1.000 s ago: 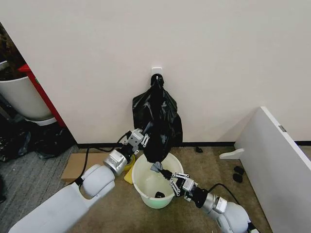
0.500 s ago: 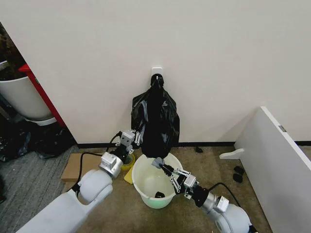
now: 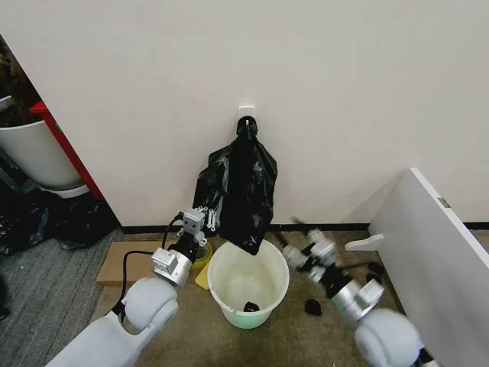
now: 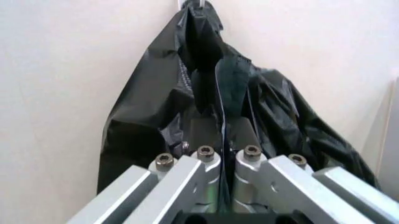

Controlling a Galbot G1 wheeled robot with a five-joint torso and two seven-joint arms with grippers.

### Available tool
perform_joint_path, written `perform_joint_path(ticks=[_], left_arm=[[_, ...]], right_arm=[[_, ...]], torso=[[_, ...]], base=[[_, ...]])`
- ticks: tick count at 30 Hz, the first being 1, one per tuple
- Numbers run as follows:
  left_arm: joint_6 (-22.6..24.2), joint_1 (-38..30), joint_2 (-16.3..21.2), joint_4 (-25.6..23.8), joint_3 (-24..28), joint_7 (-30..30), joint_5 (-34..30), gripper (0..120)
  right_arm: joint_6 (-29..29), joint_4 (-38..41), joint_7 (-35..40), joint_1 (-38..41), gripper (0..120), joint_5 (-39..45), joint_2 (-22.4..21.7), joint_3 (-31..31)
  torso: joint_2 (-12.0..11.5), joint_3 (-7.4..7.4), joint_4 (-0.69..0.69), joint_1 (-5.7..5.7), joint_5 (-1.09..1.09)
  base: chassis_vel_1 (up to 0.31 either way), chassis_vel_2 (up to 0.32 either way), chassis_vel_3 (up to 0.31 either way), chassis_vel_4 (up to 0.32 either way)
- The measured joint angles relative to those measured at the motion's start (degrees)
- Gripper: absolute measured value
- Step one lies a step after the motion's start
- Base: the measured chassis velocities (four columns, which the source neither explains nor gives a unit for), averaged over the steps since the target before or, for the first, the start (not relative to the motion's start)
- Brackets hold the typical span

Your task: Place the garbage bag over the trash bin.

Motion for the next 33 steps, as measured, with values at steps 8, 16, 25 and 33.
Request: perform_joint_path(ticks=[8,16,25,33], left_arm=[[-0.1,-0.5,-0.3,0.0,0.2,-0.8,-0.7,0],[-2.8,0.2,-1.9,0.6,0.6,-3.1,-0.4,0],[-3.4,1.6,-1.5,-0.5,-0.4,-3.0,-0.8,0],[-3.4,2.4,-1.7,-1.2,-0.6,-2.8,-0.7,0]], right_arm=[[-11.7,2.4,8.5,7.5,100,-3.6,-6.1,-2.6],[-12.4,-0.2,6.6,22.9,100,-0.5,-12.7,-15.2],[-15.7,-3.8,5.9,29.7,95,-6.7,-10.9,-23.7],[-16.9,-7.1,5.9,33.4,100,-15.4,-7.9,-28.8]], torso=[[0.0,0.01,0.0,0.0,0.02],[0.0,0.01,-0.01,0.01,0.0],[0.0,0.01,-0.01,0.01,0.0],[0.0,0.01,-0.01,0.01,-0.01]], base=[[0.0,0.0,0.0,0.0],[0.0,0.0,0.0,0.0],[0.0,0.0,0.0,0.0],[0.0,0.0,0.0,0.0]])
